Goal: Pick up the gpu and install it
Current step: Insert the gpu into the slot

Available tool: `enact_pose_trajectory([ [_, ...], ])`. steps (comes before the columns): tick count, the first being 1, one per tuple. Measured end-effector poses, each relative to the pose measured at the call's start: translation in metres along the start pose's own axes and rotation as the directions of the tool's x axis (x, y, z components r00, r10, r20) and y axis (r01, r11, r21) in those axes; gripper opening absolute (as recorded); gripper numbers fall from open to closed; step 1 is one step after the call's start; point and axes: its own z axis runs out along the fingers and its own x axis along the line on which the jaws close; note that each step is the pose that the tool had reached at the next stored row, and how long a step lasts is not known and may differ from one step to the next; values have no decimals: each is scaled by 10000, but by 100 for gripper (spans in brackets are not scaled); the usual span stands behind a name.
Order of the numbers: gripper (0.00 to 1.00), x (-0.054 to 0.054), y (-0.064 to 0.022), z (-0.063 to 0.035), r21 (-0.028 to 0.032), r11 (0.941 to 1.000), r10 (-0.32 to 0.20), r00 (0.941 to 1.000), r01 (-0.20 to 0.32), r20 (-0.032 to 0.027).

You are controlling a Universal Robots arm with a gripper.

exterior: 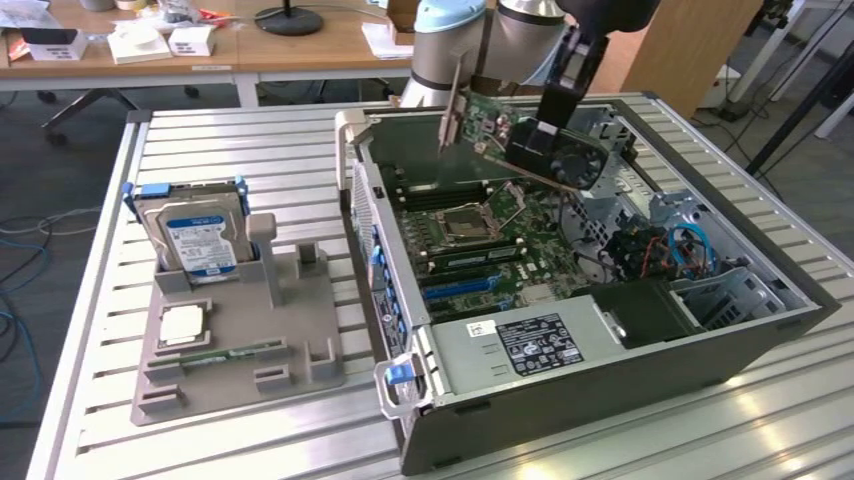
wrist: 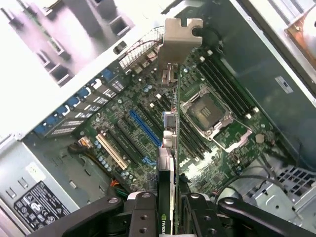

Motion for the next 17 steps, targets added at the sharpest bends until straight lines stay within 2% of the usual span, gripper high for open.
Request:
enact_pose_trajectory([
  [5, 26, 0, 0, 1, -21, 9959, -909, 9958, 909, -53],
  [9, 26, 0, 0, 2, -40, 9866, -1631, 9866, 1631, -95],
  [12, 26, 0, 0, 2, -56, 9764, -2160, 9763, 2160, -126],
  [17, 26, 0, 0, 3, -88, 9528, -3037, 9526, 3036, -173],
])
